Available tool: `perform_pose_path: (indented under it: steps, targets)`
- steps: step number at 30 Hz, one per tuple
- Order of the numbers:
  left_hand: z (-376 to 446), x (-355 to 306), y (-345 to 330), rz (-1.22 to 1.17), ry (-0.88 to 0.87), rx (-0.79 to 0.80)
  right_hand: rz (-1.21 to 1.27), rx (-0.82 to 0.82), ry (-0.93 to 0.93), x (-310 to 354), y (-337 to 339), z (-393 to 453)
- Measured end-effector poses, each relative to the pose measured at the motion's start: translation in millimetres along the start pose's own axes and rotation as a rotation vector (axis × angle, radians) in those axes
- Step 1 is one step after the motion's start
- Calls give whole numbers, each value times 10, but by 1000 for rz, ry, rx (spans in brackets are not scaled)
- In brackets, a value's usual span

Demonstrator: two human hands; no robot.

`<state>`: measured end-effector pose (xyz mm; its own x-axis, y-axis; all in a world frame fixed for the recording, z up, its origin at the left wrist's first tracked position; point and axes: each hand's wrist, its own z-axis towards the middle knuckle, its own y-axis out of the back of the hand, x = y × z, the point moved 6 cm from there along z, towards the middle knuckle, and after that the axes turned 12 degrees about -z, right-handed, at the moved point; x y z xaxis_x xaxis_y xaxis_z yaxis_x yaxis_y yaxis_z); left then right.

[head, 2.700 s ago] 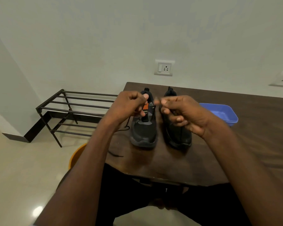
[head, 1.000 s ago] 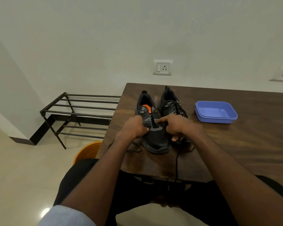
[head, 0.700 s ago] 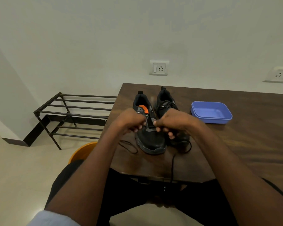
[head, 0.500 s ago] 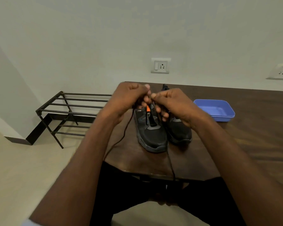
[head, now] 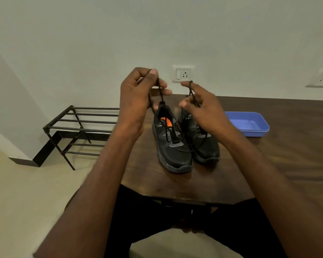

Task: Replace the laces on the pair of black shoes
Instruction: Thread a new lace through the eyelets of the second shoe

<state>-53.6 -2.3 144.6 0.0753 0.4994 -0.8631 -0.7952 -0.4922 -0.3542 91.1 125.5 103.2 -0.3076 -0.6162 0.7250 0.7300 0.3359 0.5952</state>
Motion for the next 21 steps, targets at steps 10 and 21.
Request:
perform_pose_path:
  steps: [10,21]
  targets:
    - [-153,1254,438,1288,417,159,-670,491,-221,-683,-701,-107]
    - [-214,1565,293,1231,371,211,-684,391,-302,-762,-708,-146]
